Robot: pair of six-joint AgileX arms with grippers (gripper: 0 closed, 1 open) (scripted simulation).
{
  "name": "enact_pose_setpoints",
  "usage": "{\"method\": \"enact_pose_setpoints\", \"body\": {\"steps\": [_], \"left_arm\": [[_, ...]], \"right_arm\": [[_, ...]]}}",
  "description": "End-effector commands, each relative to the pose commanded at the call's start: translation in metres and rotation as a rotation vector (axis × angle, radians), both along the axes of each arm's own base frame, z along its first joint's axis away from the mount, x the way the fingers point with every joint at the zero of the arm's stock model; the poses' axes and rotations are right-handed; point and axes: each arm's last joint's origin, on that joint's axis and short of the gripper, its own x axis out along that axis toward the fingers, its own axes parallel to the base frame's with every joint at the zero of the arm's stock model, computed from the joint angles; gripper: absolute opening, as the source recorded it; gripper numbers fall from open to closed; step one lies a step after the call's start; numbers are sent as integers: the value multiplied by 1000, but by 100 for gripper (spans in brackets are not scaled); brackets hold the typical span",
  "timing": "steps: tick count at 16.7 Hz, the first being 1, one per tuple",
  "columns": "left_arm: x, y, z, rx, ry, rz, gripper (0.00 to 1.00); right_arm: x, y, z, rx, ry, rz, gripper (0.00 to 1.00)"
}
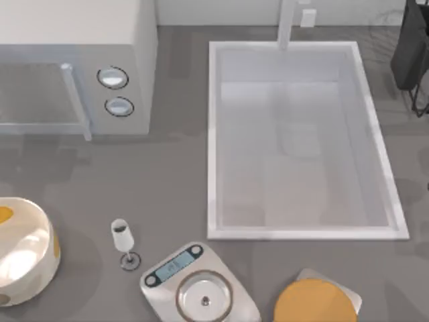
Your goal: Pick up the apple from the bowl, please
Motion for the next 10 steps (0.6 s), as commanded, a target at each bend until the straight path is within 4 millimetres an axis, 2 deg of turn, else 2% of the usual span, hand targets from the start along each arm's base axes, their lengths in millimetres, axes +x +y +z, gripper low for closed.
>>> {"method": "enact_pose_setpoints", "body": {"steps": [4,6,8,10], "left_arm": [[2,1,-2,0,4,3,0],[12,-8,-8,-1,13,3,0],[29,-29,-20,-2,27,4,0],[46,-65,-38,-2,39,8,0]], "right_arm": [[0,0,0,0,0,0,100],[0,0,0,0,0,0,100],[0,0,0,0,0,0,100],[0,0,0,0,0,0,100]]}}
